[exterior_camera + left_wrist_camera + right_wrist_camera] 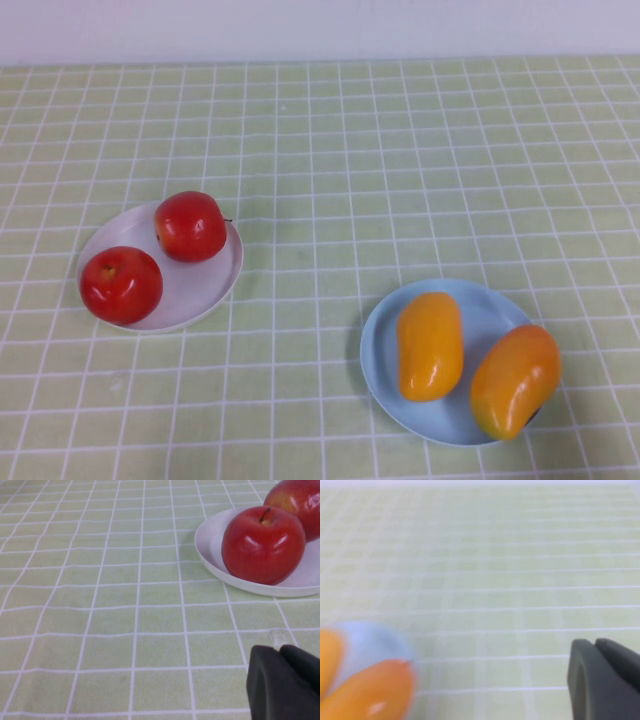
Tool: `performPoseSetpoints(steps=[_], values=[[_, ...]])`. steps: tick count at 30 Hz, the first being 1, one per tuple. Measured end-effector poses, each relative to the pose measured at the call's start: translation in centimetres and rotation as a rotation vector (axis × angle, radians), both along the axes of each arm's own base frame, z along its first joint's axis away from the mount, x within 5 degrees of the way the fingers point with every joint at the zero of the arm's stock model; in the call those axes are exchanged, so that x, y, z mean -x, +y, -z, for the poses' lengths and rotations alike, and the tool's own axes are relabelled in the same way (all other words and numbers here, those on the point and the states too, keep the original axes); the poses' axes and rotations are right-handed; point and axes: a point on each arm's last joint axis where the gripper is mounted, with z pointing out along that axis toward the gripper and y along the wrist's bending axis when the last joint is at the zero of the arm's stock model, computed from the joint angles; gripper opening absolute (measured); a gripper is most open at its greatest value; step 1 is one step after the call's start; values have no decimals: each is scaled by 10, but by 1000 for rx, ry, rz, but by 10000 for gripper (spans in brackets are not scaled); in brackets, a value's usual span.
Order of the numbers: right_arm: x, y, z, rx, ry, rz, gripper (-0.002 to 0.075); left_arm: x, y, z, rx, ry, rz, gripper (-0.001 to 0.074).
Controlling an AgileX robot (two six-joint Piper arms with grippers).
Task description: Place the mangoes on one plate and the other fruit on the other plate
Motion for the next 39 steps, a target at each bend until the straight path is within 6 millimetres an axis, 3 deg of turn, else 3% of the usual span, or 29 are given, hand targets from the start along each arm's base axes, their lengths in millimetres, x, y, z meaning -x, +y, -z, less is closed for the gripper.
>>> performPoseSetpoints(steps=[4, 12, 27, 39], values=[[14, -8, 13, -4, -75, 95, -15, 0, 0, 0, 0, 0, 0, 2], [34, -9, 24, -6, -214, 117, -15, 0, 0, 0, 0, 0, 0, 2], [36, -8, 31, -9, -160, 81, -15, 0, 0, 0, 0, -2, 0, 2], [36, 1, 49, 49, -52, -28, -15, 0, 0, 0, 0, -2, 0, 2]])
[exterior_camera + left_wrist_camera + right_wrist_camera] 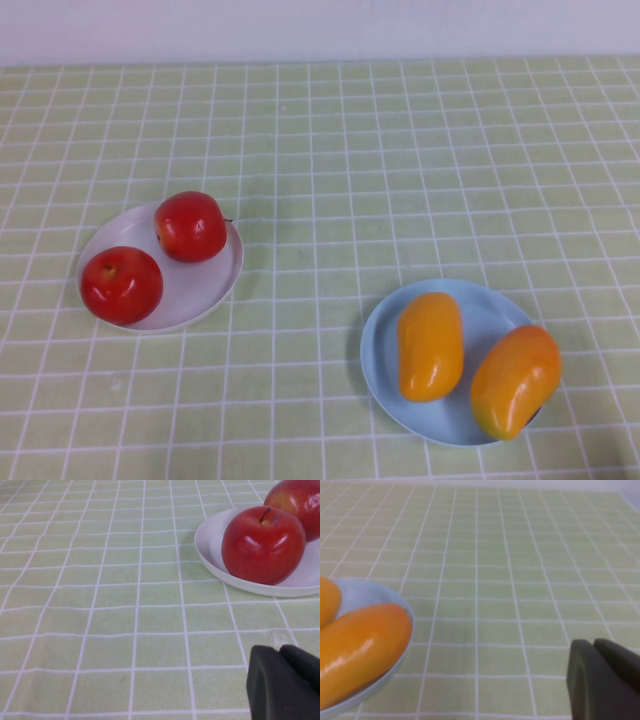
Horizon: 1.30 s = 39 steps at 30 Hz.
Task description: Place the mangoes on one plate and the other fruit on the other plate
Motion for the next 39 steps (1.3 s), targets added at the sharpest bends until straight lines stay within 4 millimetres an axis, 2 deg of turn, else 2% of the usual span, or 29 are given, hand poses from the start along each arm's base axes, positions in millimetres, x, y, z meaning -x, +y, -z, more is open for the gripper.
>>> performPoseSetpoints(steps=[39], values=[[0, 1, 2, 0, 19, -10, -15, 0, 0, 0, 0, 0, 0, 2]])
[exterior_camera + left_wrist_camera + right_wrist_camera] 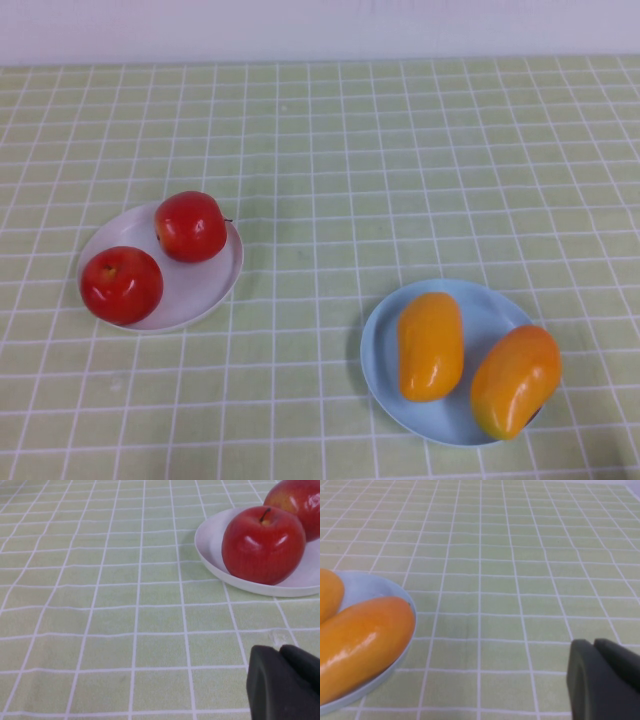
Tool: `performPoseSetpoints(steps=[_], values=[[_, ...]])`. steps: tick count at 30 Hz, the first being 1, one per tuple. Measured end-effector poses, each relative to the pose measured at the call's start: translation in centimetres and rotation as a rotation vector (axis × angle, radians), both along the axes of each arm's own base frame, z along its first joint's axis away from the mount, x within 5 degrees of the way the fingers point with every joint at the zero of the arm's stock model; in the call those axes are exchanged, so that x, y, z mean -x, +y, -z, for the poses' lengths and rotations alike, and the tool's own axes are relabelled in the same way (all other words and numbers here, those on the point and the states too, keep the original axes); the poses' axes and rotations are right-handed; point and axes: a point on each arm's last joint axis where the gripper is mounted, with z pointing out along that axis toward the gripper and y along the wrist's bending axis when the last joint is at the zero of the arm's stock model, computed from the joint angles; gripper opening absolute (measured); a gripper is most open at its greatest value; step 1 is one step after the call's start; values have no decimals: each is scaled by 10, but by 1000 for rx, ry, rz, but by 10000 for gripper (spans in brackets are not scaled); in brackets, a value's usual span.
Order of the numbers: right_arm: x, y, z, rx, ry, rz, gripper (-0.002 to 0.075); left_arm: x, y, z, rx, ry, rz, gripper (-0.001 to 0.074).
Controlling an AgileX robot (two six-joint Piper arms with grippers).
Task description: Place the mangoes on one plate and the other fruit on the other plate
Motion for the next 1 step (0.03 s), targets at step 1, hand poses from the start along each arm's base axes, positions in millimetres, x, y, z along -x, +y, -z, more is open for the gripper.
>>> performPoseSetpoints(steps=[1], values=[[0, 0, 0, 0, 0, 0, -15, 0, 0, 0, 0, 0, 0, 2]])
